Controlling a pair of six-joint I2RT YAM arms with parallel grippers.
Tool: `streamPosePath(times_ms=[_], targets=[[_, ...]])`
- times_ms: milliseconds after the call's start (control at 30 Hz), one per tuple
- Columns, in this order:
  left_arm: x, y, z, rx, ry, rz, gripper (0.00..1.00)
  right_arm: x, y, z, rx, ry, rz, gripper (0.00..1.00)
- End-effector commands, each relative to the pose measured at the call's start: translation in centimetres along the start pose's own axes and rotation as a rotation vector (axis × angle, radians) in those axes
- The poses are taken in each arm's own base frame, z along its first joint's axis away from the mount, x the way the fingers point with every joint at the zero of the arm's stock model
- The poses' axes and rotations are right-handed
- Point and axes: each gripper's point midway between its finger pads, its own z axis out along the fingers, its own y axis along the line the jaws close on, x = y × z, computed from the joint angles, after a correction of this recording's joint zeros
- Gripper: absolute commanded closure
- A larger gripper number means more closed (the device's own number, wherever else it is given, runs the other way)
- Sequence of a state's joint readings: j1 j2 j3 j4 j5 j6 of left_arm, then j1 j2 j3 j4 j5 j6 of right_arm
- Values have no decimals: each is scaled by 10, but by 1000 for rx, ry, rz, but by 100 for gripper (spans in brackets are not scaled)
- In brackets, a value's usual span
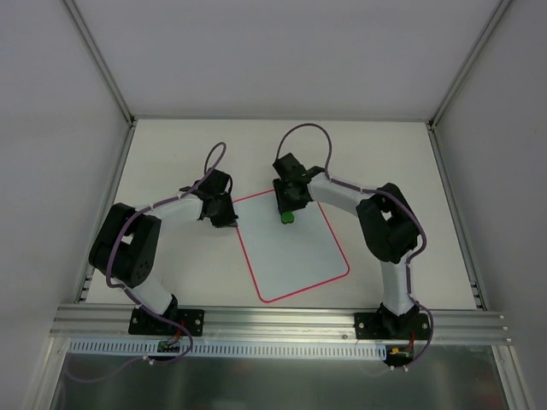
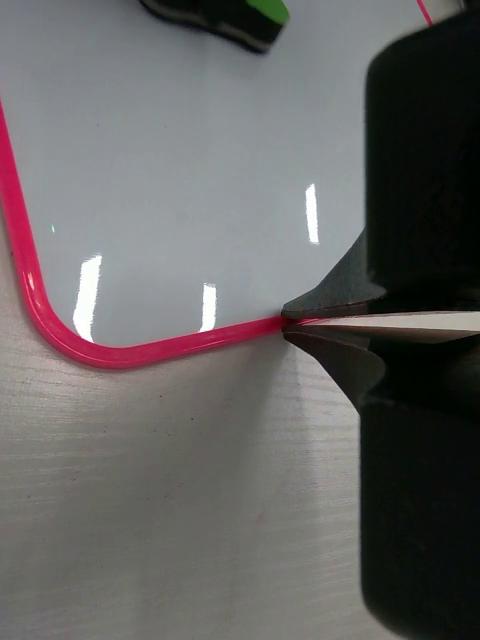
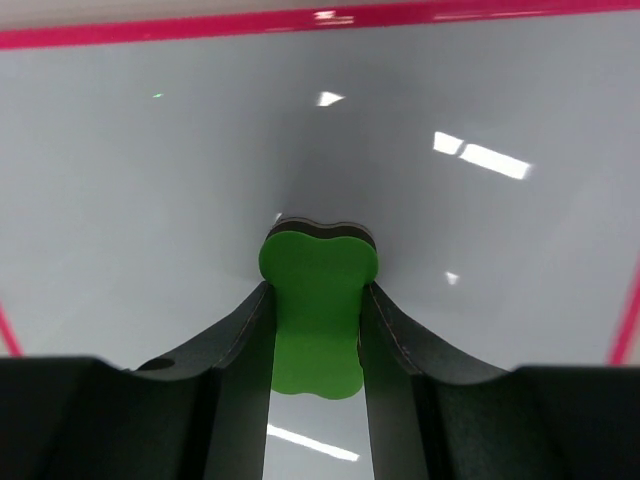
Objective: Erase the whiteboard
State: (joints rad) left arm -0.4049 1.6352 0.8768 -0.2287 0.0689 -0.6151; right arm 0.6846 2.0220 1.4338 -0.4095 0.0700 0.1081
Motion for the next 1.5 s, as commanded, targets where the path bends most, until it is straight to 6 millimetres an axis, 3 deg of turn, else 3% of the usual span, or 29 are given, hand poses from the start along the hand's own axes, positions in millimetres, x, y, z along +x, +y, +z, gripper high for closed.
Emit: streamPosePath(times_ms=[0, 100, 200, 367, 567, 733, 833, 1033, 1133, 1200, 1233, 1300, 1333, 1433, 1467], targets=[[38, 26, -1, -106, 137, 12, 100, 53, 43, 10, -85, 176, -78, 100], [35, 25, -1, -103, 131, 12, 100, 50, 44, 8, -73, 160, -85, 100], [33, 24, -2, -99, 126, 9, 100, 39, 19, 7, -12, 134, -56, 100], [30, 23, -4, -96, 117, 7, 100, 26, -65, -6, 111, 103, 113, 100], [29, 24, -5, -97, 110, 6, 100, 0, -139, -54, 225, -30, 231, 100], [26, 22, -6, -92, 105, 5, 100, -1, -217, -57, 331, -39, 455, 100], [24, 20, -8, -85, 96, 4, 100, 8, -251, -50, 384, -15, 554, 97], [18, 15, -13, -70, 71, 6, 100, 16, -270, -40, 396, 14, 616, 89], [14, 13, -16, -64, 59, 5, 99, 17, -269, -39, 390, 18, 617, 78], [13, 11, -18, -58, 52, 9, 89, 17, -268, -42, 385, 13, 614, 69], [10, 9, -22, -51, 40, 11, 78, 16, -267, -45, 384, 6, 613, 66], [5, 6, -27, -43, 19, 16, 69, 11, -266, -56, 380, -24, 605, 53], [-1, 3, -33, -35, 0, 20, 60, 8, -266, -61, 380, -39, 600, 41], [-17, -7, -47, -12, -51, 38, 43, -2, -265, -82, 377, -96, 589, 24], [-19, -9, -52, -12, -57, 41, 33, -5, -264, -88, 374, -111, 586, 16]])
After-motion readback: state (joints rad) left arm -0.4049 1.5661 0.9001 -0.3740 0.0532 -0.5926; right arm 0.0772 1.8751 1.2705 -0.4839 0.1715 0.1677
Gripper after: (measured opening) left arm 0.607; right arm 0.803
